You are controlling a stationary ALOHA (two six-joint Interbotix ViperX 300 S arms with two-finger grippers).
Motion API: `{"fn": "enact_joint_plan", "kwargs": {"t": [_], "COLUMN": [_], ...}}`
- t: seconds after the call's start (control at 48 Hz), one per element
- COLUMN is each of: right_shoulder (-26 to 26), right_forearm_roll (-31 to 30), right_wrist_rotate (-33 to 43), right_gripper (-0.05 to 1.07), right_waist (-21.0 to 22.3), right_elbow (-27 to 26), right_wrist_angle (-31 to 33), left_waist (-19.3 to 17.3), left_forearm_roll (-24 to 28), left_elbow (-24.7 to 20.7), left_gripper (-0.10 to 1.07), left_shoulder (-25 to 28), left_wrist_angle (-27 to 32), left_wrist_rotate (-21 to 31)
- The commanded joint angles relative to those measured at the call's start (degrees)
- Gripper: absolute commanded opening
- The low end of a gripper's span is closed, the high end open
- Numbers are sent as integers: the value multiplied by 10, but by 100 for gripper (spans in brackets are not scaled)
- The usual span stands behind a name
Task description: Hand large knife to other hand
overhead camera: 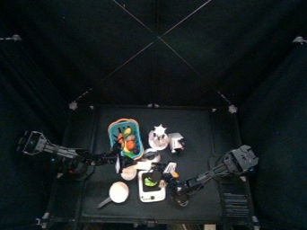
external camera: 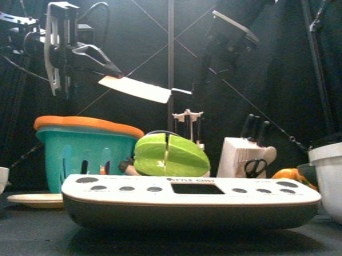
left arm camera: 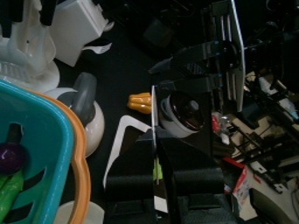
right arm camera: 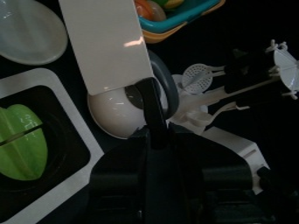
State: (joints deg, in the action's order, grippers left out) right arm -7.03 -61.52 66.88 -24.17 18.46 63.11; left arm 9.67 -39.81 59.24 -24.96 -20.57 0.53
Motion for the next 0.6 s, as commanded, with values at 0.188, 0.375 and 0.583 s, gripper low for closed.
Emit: {"fn": "enact_joint_plan", "kwargs": {"t": [0.188,0.375,0.583], "right_shoulder": [10,12,18], "right_forearm_roll": [-4,-1,7], "right_wrist_rotate": [3,4,6], "right_gripper": [97,96,96], "right_waist": [-4,-11,-14], "right_elbow": [-4,-1,4], "right_wrist_angle": [-3,-10,-11], "left_waist": [-1,-1,-1], "left_forearm_roll": [2,2,2], "left_elbow": [-7,-6,-1], "left_gripper": [32,32,32], "left_shoulder": [-1,-1,-1], "left_wrist_angle": [-5,-5,-5], "left_wrist_rotate": [-1,-1,-2]}}
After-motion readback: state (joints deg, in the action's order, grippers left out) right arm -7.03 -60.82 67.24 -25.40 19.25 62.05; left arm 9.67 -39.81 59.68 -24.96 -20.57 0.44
